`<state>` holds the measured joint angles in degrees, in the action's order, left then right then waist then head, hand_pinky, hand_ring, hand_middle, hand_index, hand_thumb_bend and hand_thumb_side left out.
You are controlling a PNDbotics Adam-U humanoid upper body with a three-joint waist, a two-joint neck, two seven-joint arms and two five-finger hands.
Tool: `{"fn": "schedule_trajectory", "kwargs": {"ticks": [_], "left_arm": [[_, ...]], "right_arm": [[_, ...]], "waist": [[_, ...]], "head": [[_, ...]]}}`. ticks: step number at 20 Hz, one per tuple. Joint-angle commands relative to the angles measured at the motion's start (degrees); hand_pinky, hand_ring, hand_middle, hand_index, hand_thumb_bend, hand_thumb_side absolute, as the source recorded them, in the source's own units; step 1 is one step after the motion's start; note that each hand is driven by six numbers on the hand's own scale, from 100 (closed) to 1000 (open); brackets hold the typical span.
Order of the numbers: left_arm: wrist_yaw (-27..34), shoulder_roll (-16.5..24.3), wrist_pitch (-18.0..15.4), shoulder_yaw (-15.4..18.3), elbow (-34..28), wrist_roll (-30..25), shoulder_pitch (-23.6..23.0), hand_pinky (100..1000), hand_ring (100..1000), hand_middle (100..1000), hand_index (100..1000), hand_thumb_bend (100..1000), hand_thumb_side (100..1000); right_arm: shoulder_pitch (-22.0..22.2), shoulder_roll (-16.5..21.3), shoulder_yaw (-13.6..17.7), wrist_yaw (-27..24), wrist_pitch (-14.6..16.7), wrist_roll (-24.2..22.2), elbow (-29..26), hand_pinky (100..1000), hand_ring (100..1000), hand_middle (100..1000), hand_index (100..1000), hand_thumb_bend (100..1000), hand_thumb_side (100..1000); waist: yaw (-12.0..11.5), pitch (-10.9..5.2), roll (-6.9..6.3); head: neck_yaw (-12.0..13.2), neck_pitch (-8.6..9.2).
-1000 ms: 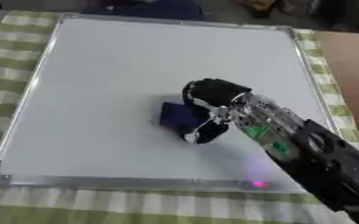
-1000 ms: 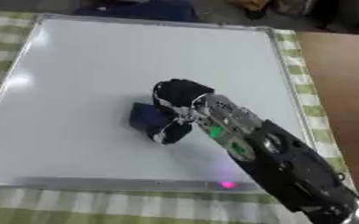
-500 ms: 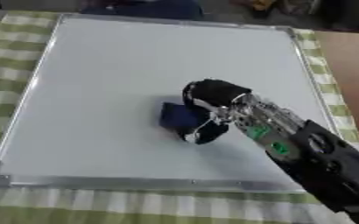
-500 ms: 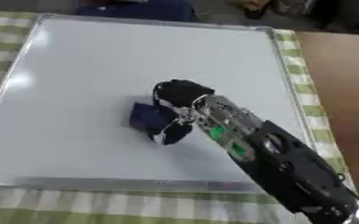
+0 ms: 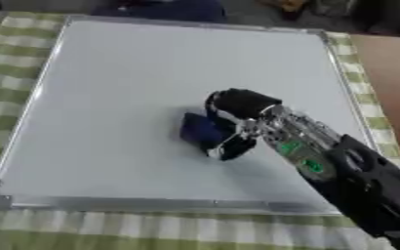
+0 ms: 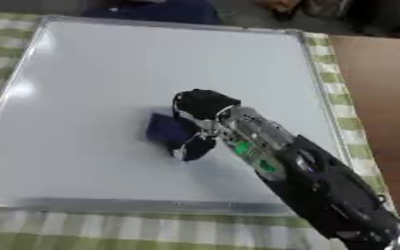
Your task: Wipe the whiteboard clean with a brush.
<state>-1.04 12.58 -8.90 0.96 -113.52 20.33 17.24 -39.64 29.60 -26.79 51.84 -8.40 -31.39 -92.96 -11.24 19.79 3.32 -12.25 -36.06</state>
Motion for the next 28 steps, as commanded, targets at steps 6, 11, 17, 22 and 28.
{"fn": "schedule_trajectory", "kwargs": {"ticks": [6,11,17,22,28], "left_arm": [[0.06,0.70,0.00,0.05,-1.07,-0.17,0.42,641,778,756,809,223,1000],[0.04,0.70,0.04,0.07,-1.07,-0.15,0.31,642,779,756,809,222,1000],[0.04,0.81,0.07,0.05,-1.07,-0.12,0.35,642,780,756,809,222,1000],[0.05,0.87,0.11,0.05,-1.07,-0.14,0.32,642,780,756,809,221,1000],[0.04,0.98,0.11,0.04,-1.07,-0.17,0.36,643,780,756,809,221,1000]], "right_arm": [[0.35,2.40,1.61,-1.24,0.18,-0.47,-0.77,603,692,476,143,192,294],[1.17,3.88,2.40,-1.48,-0.04,-0.22,-1.36,603,694,465,151,177,290],[2.38,6.14,3.54,-1.87,-0.57,0.23,-2.25,604,698,452,156,158,280],[3.02,8.18,4.68,-2.11,-1.04,0.74,-3.46,600,696,426,156,124,253],[3.76,11.22,5.98,-2.03,-1.53,0.81,-4.18,598,700,408,161,100,209]], "waist": [[0.25,-1.20,-0.27],[0.45,-1.21,-0.16],[0.69,-1.30,-0.10],[0.79,-1.44,-0.14],[0.92,-1.54,-0.18]], "head": [[0.07,0.90],[0.21,0.94],[0.43,1.04],[0.55,1.13],[0.77,1.27]]}}
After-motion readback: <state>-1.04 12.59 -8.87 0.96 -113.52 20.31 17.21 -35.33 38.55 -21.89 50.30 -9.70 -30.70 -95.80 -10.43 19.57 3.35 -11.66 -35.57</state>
